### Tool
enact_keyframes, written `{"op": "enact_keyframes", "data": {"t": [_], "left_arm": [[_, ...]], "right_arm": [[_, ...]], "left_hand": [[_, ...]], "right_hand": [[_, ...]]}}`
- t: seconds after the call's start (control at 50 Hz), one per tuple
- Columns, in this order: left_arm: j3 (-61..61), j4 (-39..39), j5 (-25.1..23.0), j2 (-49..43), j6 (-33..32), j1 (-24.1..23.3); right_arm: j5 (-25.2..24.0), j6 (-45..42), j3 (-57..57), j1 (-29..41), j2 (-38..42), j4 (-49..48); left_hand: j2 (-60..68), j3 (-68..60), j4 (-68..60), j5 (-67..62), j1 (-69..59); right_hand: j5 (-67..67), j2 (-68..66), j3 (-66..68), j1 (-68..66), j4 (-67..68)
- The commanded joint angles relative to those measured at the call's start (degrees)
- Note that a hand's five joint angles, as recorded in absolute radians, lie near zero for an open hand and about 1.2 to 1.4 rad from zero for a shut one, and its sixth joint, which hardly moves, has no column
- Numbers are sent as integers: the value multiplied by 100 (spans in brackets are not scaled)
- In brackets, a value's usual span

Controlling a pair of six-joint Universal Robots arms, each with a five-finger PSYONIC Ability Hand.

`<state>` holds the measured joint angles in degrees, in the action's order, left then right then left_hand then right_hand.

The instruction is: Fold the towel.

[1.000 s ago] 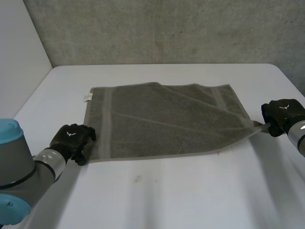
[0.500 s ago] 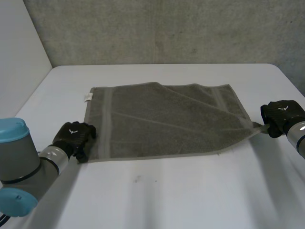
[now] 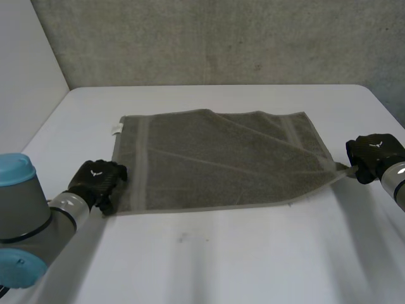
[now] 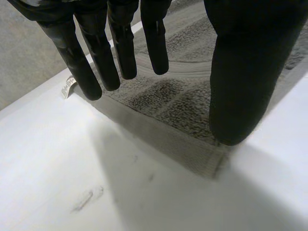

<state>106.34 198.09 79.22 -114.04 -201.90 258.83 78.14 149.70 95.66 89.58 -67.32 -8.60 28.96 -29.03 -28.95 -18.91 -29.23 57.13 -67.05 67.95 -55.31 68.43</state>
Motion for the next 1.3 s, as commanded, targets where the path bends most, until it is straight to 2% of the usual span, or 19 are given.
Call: {"op": "enact_keyframes", "data": {"t": [0.02, 0.38, 0.74, 0.88, 0.92, 0.94, 0.98, 1.14, 1.2, 1.26, 1.3], "left_arm": [[159, -113, 14, 75, 2, 0], [-316, 168, -12, -540, -7, 0], [-703, 344, -3, -575, 2, 0], [-588, 476, -3, -514, 90, -8], [-422, 572, -3, -374, 99, -43], [-421, 573, -3, -373, 99, -44], [-220, 677, -3, -111, 107, -52], [185, 731, 23, 426, 116, -17], [247, 687, 23, 541, 99, 9], [457, 441, 85, 743, 46, 71], [624, -31, 137, 970, 20, 246]], "right_arm": [[8, -37, 5, 7, 44, -2], [-1, -46, 5, 7, 53, -2], [-1, -55, 23, 7, 70, -2], [-1, -107, 23, 7, 70, -2], [-1, -143, 23, 7, 70, -2], [8, -178, 23, 7, 70, 7], [8, -195, 23, 7, 62, 7], [8, -283, 14, -2, -26, 192], [8, -528, 5, 16, -122, 602], [-9, -932, 22, -37, -316, 1226], [-10, -1171, 49, -46, -387, 1545]], "left_hand": [[278, -272, -279, -283, -252], [446, -440, -447, -452, -420], [580, -574, -581, -586, -554], [2213, -2206, -2214, -2218, -2186], [3417, -3410, -3418, -3422, -3390], [3424, -3417, -3425, -3429, -3397], [5096, -5089, -5097, -5101, -5069], [5104, -5097, -5105, -5109, -5077], [5104, -5097, -5105, -5109, -5077], [5104, -5097, -5105, -5109, -5077], [5104, -5097, -5105, -5109, -5077]], "right_hand": [[1287, -1295, 1205, -2469, 1157], [1287, -1295, 1205, -2469, 1157], [1287, -1295, 1205, -2469, 1157], [1287, -1295, 1205, -2469, 1157], [1287, -1295, 1205, -2469, 1157], [1287, -1295, 1205, -2469, 1157], [1287, -1295, 1205, -2469, 1157], [1287, -1295, 1205, -2469, 1157], [1287, -1295, 1205, -2469, 1157], [1287, -1295, 1205, -2469, 1157], [1287, -1295, 1205, -2469, 1157]]}}
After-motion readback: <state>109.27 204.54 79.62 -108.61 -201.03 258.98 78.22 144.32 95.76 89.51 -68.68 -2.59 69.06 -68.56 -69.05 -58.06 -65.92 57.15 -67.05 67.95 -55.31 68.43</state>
